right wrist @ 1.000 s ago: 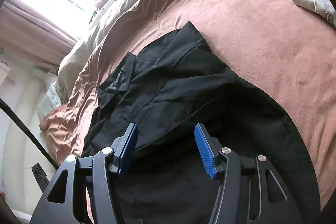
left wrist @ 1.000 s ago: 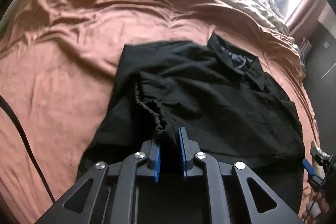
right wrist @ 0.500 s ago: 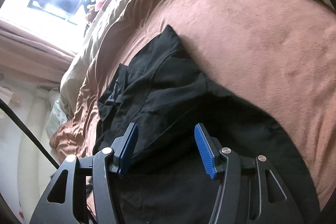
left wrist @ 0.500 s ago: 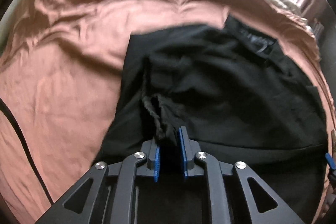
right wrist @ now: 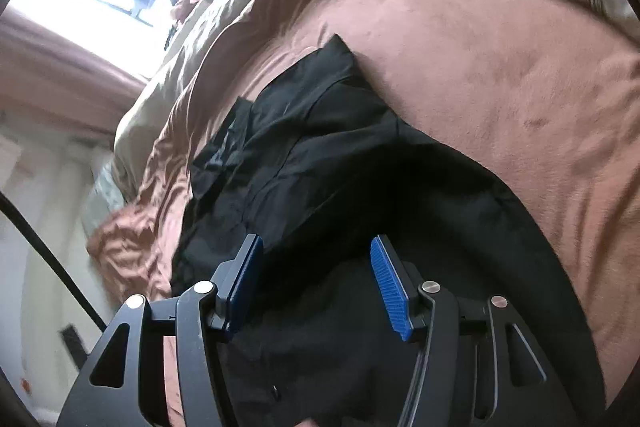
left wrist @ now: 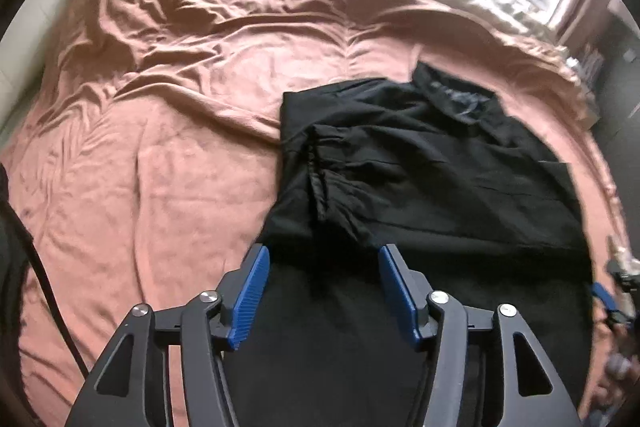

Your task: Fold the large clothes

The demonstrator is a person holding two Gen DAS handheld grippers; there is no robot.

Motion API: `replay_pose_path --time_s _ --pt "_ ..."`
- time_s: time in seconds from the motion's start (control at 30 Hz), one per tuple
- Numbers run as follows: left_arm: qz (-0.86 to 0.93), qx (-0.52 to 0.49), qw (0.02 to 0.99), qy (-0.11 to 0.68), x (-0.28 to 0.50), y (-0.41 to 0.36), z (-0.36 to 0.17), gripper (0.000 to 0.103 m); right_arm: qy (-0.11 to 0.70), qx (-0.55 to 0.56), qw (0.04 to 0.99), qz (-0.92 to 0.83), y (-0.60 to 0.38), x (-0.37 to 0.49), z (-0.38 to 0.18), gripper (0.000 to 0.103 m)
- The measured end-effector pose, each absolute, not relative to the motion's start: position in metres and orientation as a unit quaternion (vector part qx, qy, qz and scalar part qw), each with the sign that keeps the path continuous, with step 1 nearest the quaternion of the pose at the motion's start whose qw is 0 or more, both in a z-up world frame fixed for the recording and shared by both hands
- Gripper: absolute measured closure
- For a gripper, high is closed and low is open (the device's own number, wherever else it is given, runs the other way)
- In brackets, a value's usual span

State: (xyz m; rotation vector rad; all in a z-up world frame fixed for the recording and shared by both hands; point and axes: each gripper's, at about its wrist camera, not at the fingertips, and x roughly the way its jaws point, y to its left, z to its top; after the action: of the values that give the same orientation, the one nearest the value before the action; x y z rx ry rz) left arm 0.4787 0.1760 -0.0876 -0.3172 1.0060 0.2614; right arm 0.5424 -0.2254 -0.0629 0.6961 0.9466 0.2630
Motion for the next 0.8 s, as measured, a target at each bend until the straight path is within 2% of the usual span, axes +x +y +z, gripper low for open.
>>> replay_pose_path --time_s 0.1,0.23,0.3,0.33,0.5,0.53,0.8 --pt "0.111 -0.145 0.864 0.469 0.454 0.166 -0.068 0.038 0.433 0.309 0.837 0.127 -0.227 0.512 -0.055 0.047" --pt "0.097 -0.168 0.884 0.425 0.408 0.157 -0.039 0.020 0.440 0.276 0.845 0.126 -0.233 0.478 -0.046 0.045" --pt "0.091 -0.172 0.894 0.403 0.385 0.153 -0.028 0.019 0.431 0.272 0.852 0.120 -0.242 0.460 -0.038 0.029" --pt "0.086 -0.171 0.898 0.396 0.374 0.149 -0.023 0.019 0.425 0.271 0.856 0.117 -0.245 0.452 -0.034 0.016" --pt "0.092 -0.150 0.918 0.357 0.319 0.140 0.000 0.019 0.402 0.264 0.870 0.106 -0.265 0.412 -0.012 0.010" --pt "0.093 -0.152 0.920 0.350 0.307 0.140 0.004 0.019 0.398 0.258 0.874 0.106 -0.266 0.405 -0.010 0.000" --pt "0.126 -0.144 0.915 0.355 0.243 0.141 0.013 0.016 0.354 0.204 0.904 0.124 -0.268 0.336 0.009 0.000"
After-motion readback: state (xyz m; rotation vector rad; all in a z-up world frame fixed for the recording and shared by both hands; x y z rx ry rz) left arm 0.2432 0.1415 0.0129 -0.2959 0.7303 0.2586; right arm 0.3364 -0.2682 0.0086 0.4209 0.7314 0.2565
